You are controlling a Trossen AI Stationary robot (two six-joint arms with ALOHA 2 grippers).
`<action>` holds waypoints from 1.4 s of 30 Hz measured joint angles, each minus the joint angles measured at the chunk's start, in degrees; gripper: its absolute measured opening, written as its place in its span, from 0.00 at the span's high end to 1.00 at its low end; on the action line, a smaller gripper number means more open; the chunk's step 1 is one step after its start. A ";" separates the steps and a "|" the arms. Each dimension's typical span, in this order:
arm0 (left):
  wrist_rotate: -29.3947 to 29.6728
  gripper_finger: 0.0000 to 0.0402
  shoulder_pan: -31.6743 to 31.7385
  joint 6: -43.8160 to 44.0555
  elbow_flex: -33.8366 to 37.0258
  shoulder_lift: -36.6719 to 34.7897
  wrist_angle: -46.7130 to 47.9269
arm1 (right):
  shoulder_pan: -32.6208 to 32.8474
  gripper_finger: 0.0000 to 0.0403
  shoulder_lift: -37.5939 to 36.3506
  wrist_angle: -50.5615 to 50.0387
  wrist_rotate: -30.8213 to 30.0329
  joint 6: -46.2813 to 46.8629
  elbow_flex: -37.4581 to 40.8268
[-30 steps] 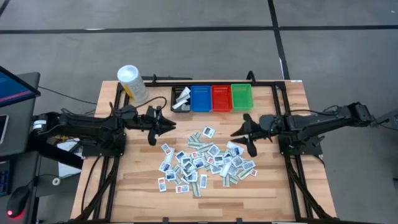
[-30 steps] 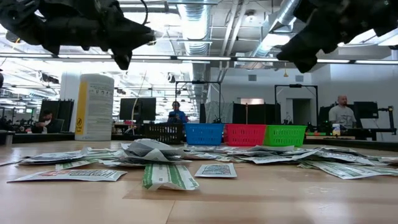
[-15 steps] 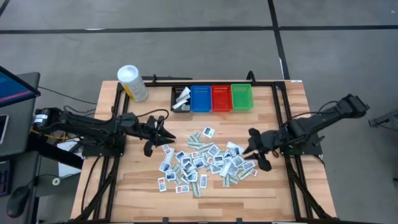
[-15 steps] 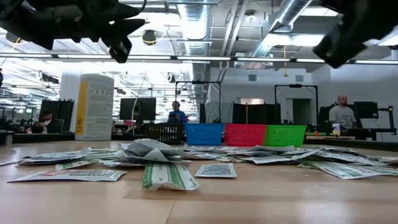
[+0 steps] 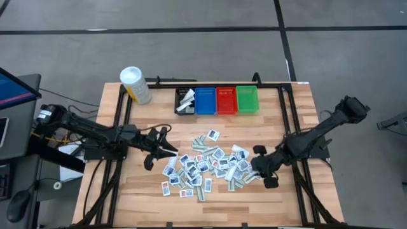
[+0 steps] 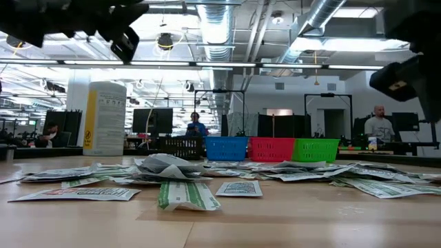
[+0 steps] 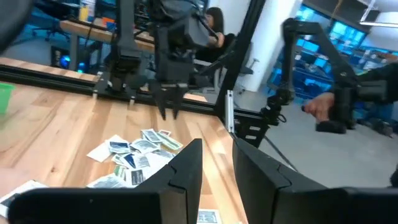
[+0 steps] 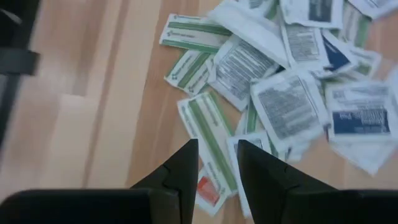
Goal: Pick & Place First Aid Supplies
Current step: Put the green bandage pack in the black bin
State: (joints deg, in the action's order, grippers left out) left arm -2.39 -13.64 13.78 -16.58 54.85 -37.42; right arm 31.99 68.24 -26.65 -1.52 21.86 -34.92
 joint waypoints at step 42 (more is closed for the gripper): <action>15.27 0.78 -10.52 19.74 -0.04 9.88 -4.66 | 2.78 0.94 27.02 2.21 -1.38 -19.26 -8.99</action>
State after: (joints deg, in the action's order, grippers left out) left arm 12.88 -24.16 33.52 -16.62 64.73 -42.09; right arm 34.77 95.27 -24.45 -2.90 2.60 -43.91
